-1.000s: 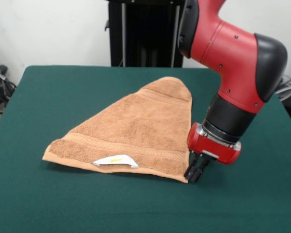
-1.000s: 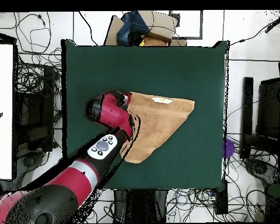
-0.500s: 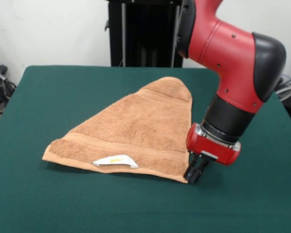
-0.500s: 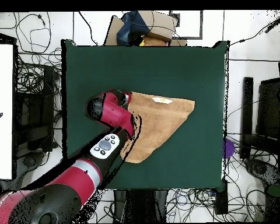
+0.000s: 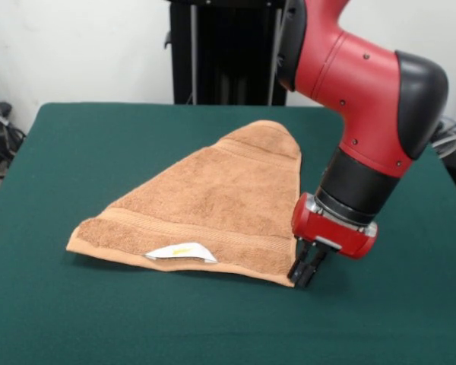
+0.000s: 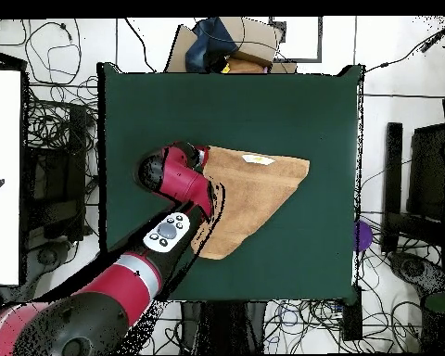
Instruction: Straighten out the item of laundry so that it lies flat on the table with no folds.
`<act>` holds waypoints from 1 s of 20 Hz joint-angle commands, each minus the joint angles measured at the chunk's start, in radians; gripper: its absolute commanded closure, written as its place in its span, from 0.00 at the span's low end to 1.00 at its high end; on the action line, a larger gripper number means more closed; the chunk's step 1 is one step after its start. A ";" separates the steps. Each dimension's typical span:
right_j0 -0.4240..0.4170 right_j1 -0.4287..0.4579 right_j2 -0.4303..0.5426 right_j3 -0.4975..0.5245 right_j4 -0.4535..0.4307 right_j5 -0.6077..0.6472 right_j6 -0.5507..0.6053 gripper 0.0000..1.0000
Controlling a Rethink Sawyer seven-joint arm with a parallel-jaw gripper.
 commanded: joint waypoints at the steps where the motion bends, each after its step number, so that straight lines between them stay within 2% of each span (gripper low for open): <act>1: -0.014 0.032 0.138 0.006 -0.041 0.126 0.211 1.00; 2: -0.014 0.033 0.137 0.005 -0.041 0.126 0.211 0.00; 20: -0.014 0.042 0.133 0.001 -0.043 0.144 0.212 0.00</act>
